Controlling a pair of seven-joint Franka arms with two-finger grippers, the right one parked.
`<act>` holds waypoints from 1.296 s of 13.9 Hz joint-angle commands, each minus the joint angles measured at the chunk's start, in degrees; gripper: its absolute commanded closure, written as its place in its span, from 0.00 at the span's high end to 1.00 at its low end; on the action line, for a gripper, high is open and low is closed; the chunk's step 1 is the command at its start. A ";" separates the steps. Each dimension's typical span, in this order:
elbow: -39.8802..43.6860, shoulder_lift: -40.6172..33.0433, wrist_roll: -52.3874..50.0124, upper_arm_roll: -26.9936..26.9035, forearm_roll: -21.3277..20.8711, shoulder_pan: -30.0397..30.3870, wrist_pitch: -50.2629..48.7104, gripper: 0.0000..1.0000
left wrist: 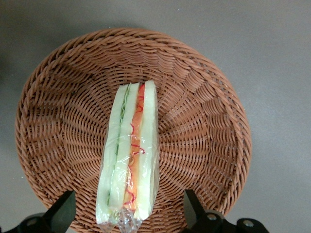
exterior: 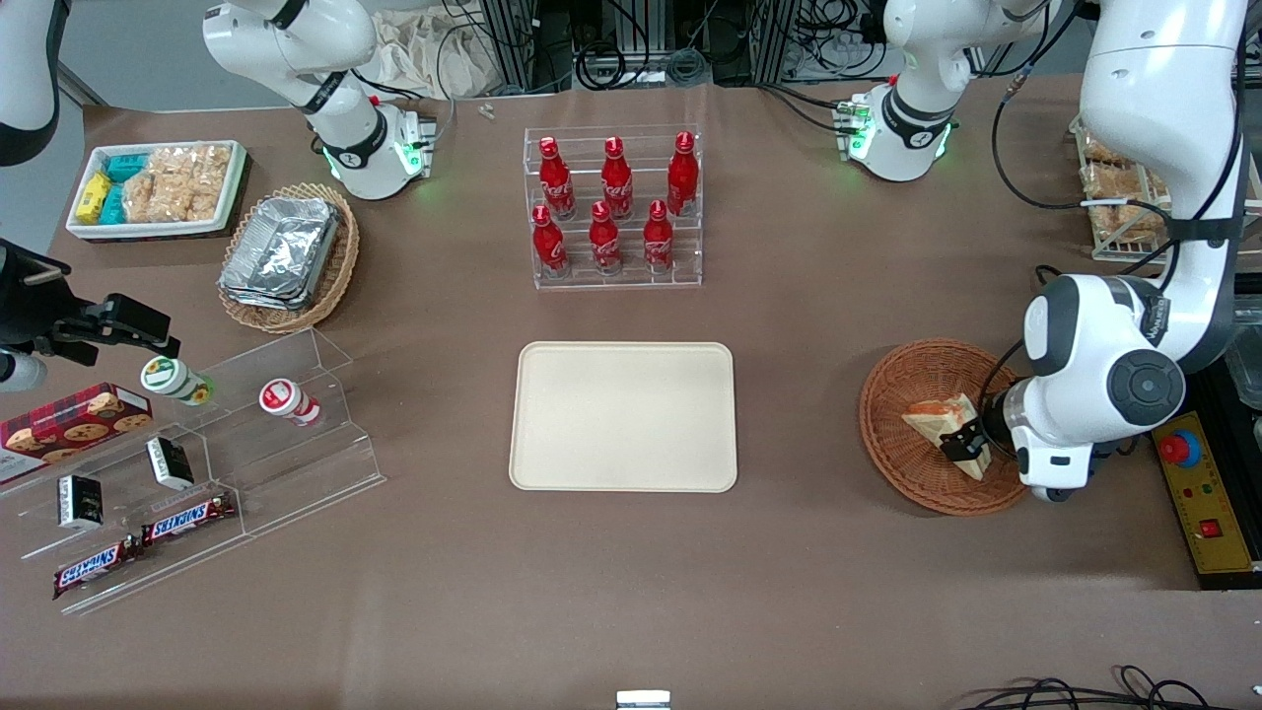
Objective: Place sandwich from basket to tray
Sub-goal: 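Lower the open left gripper around the sandwich and close it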
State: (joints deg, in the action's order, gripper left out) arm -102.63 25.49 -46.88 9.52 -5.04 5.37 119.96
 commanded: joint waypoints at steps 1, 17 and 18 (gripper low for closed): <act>-0.38 0.70 -1.55 0.15 -1.02 -0.09 0.71 1.00; -0.82 4.74 -7.58 0.15 -1.02 -0.09 8.18 0.06; -0.56 5.09 -9.09 0.24 -1.11 -0.18 8.18 0.00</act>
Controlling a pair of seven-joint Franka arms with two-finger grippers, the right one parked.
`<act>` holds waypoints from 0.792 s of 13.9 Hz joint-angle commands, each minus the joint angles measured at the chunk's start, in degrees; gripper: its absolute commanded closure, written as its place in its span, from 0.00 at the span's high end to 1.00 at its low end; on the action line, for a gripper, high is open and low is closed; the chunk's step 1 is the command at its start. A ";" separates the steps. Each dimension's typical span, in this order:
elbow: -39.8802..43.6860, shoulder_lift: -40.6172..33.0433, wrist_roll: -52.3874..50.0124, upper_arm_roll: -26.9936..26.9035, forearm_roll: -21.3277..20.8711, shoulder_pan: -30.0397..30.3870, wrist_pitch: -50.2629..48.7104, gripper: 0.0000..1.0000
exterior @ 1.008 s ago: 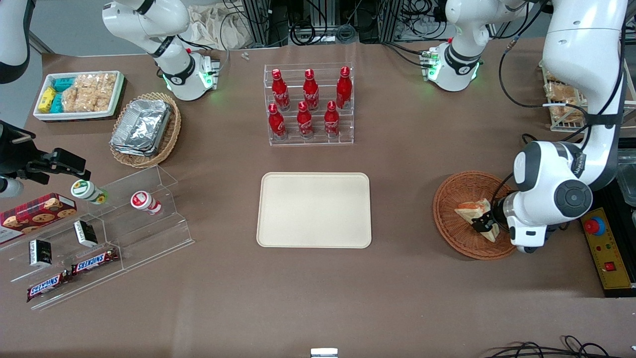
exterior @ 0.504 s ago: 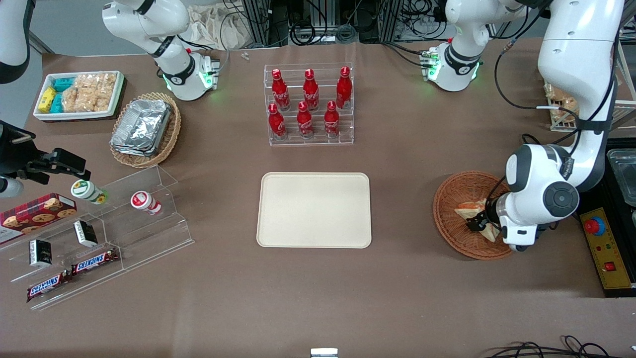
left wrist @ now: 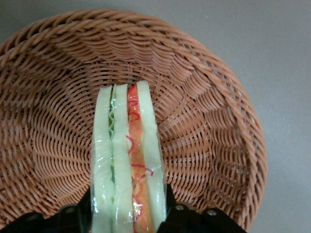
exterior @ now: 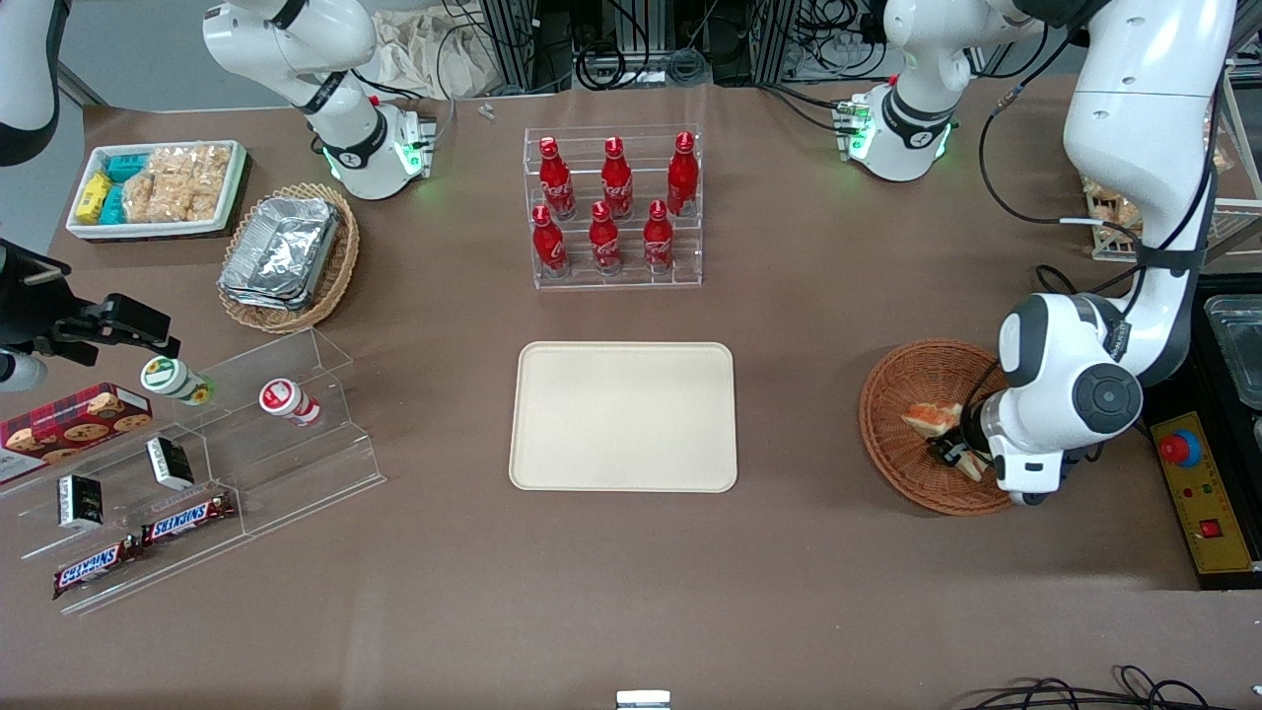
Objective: Place sandwich from basket to tray
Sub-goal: 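Lower the open left gripper around the sandwich and close it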
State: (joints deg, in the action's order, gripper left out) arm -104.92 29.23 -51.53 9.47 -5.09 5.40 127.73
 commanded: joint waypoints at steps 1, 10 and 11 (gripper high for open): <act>2.00 1.45 -4.55 0.28 -1.06 -0.56 0.32 0.00; 21.57 -1.71 1.06 1.59 0.08 -0.74 -29.95 0.00; 23.69 -2.59 3.51 3.43 0.08 -0.56 -34.00 0.00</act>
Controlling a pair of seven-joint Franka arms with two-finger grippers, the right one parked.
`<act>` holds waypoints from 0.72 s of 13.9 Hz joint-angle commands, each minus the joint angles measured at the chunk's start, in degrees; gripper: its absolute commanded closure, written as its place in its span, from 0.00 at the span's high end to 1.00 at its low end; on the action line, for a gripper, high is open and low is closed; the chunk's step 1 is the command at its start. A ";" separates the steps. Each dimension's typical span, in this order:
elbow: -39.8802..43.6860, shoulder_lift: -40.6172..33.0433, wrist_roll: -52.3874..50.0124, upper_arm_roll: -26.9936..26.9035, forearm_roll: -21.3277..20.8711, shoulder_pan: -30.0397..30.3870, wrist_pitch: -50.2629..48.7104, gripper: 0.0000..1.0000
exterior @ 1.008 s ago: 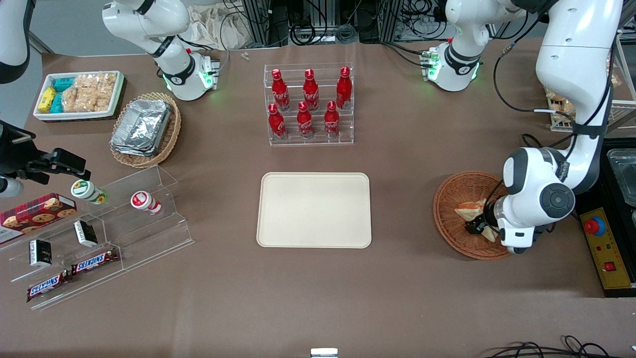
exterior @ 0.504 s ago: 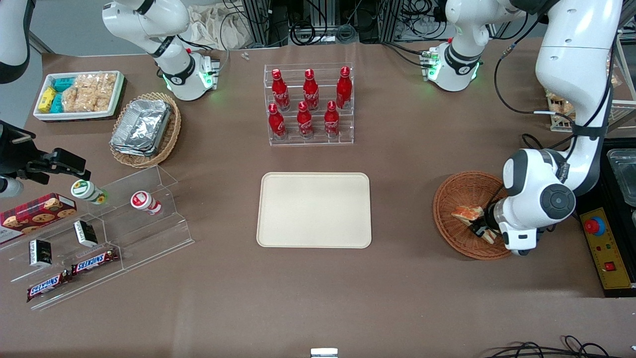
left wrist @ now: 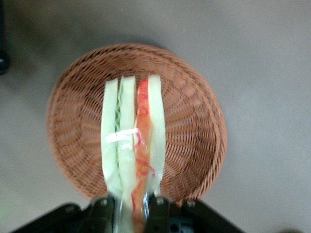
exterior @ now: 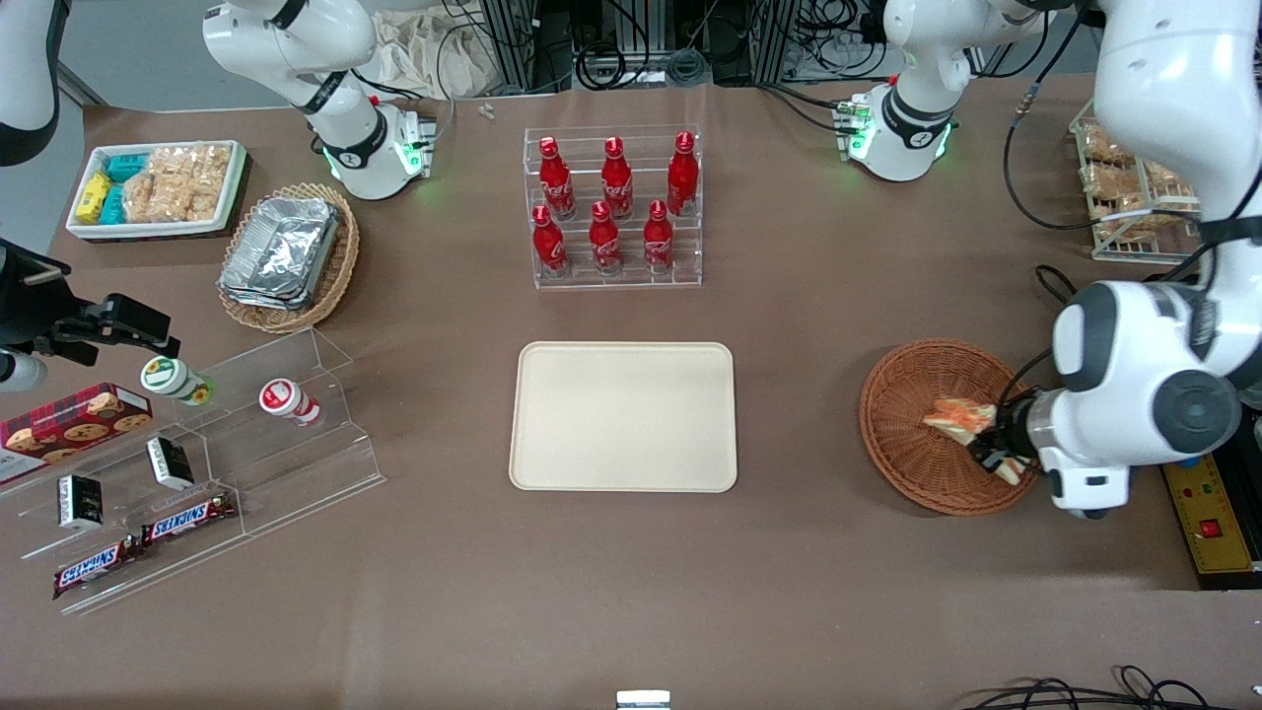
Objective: Place sandwich from basket to tray
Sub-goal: 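Lift the sandwich out of the basket and carry it over the cream tray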
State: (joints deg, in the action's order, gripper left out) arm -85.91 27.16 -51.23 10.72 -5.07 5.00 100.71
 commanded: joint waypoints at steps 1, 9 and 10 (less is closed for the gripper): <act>6.01 -1.75 4.89 2.73 0.32 -0.08 -9.72 0.00; 4.10 -5.73 10.53 15.54 7.18 -0.51 -8.10 0.00; 1.30 -5.46 10.53 18.09 6.57 -0.60 -3.72 0.00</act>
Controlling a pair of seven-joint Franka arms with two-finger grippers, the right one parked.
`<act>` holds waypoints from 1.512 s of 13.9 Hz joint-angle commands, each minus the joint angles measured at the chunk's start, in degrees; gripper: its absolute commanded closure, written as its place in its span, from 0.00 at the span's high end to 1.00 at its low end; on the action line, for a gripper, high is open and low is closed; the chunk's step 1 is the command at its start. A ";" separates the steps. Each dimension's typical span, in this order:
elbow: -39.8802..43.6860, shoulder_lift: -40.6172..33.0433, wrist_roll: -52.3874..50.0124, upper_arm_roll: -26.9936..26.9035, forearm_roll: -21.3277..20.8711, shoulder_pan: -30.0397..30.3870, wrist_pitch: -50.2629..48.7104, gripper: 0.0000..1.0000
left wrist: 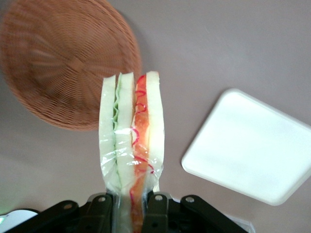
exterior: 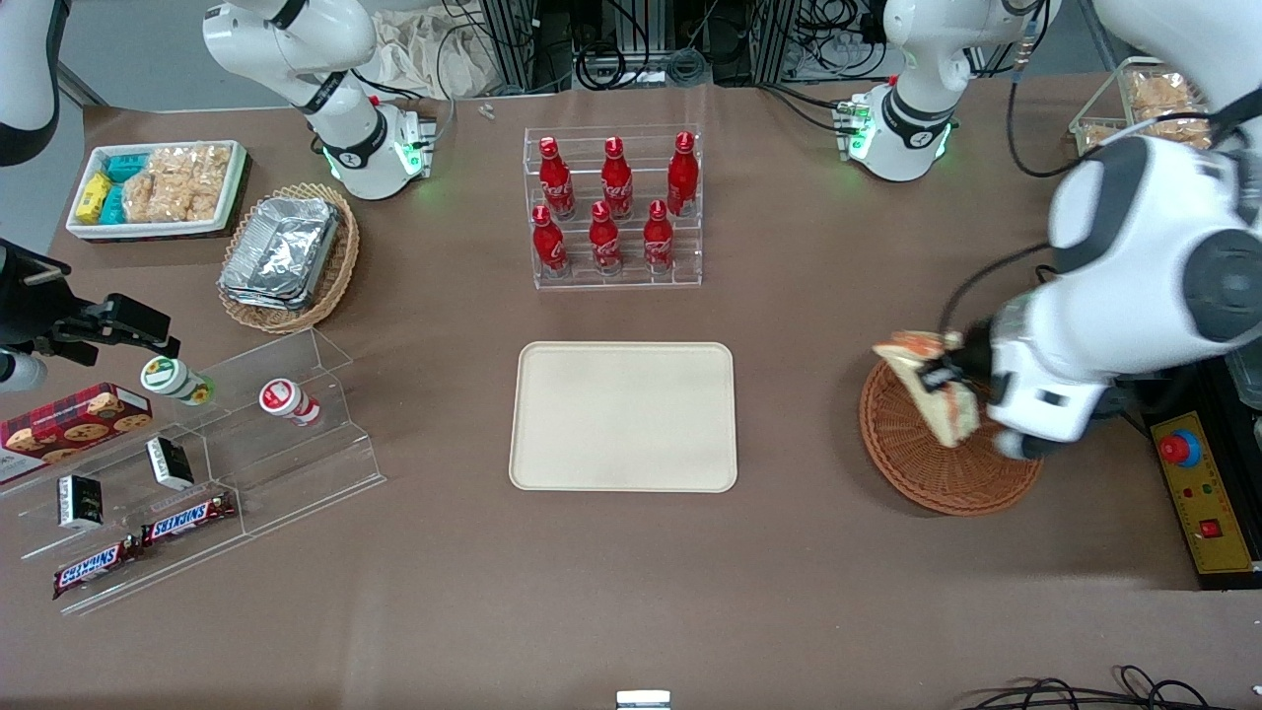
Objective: Place sandwich from basket to tray
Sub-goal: 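Lift the sandwich out of the basket and carry it over the cream tray, then lower the sandwich onto the tray and open the left gripper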
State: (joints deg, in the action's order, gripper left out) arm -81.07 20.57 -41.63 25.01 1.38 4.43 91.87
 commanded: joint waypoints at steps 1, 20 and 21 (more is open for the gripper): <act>-7.22 1.22 1.02 5.82 -0.24 -0.12 11.08 0.00; -15.61 21.79 -0.30 8.39 -15.98 -10.49 38.38 0.43; -15.61 21.70 -1.34 8.30 -16.23 -10.49 38.38 0.75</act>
State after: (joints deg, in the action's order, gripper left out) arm -97.80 41.57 -41.16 33.38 -13.34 -5.68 130.31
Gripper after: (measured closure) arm 0.833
